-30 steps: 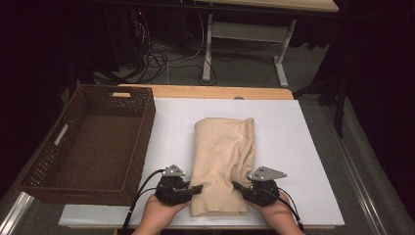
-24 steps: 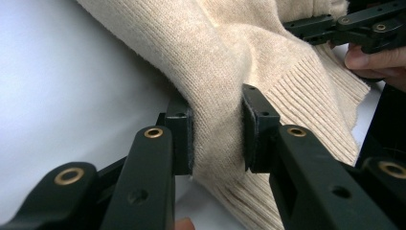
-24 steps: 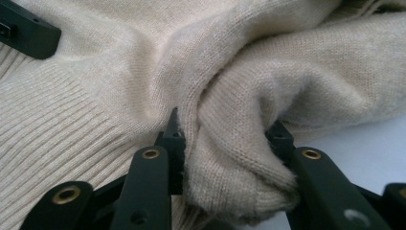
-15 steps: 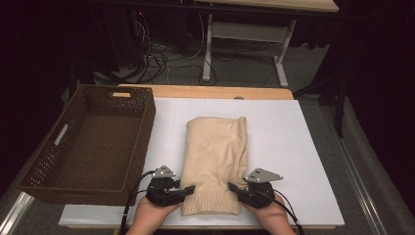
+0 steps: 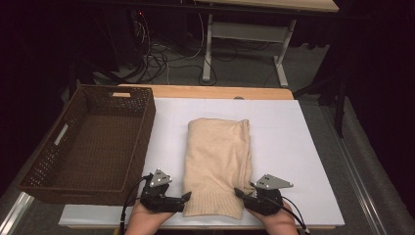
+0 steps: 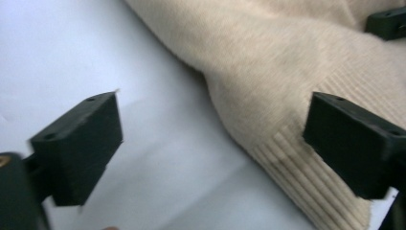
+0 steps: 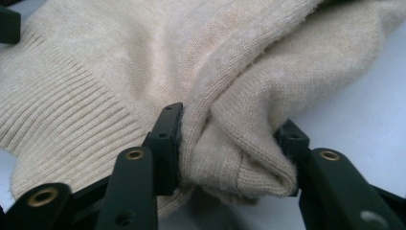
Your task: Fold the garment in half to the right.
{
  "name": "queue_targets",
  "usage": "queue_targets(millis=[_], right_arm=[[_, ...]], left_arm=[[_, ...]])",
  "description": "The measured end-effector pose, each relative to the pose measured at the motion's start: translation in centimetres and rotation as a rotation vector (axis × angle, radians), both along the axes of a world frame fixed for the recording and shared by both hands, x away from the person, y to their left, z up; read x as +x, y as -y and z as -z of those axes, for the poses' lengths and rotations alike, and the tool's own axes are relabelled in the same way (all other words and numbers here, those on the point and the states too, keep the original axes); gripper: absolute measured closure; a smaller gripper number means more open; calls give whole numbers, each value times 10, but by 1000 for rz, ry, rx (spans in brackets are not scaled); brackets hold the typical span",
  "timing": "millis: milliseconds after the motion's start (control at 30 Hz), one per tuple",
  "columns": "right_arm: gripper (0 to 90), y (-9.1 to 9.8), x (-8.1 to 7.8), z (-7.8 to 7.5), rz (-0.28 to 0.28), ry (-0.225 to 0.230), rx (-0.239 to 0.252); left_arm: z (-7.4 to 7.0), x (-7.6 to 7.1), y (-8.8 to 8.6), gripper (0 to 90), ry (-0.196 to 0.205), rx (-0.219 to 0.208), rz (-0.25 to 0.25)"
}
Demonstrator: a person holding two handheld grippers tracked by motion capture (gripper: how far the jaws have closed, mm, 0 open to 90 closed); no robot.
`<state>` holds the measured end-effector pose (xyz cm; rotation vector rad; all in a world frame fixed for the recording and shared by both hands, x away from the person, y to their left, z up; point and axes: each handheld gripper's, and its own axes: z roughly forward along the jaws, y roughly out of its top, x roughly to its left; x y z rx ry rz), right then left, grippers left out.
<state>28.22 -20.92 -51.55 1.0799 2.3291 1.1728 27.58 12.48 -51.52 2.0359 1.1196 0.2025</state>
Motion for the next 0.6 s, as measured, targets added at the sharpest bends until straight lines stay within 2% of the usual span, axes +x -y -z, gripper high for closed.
queue_targets(millis=[167, 367, 467, 600], right_arm=[[334, 5, 1, 0, -22, 20, 18], [146, 25, -4, -8, -55, 71, 62], [94, 38, -6, -13, -35, 109, 84], [27, 52, -4, -16, 16, 129, 97]], left_arm=[[5, -2, -3, 0, -33, -3, -9], [6, -11, -6, 0, -41, 19, -25], [7, -13, -8, 0, -43, 28, -30], [8, -16, -10, 0, -44, 55, -33]])
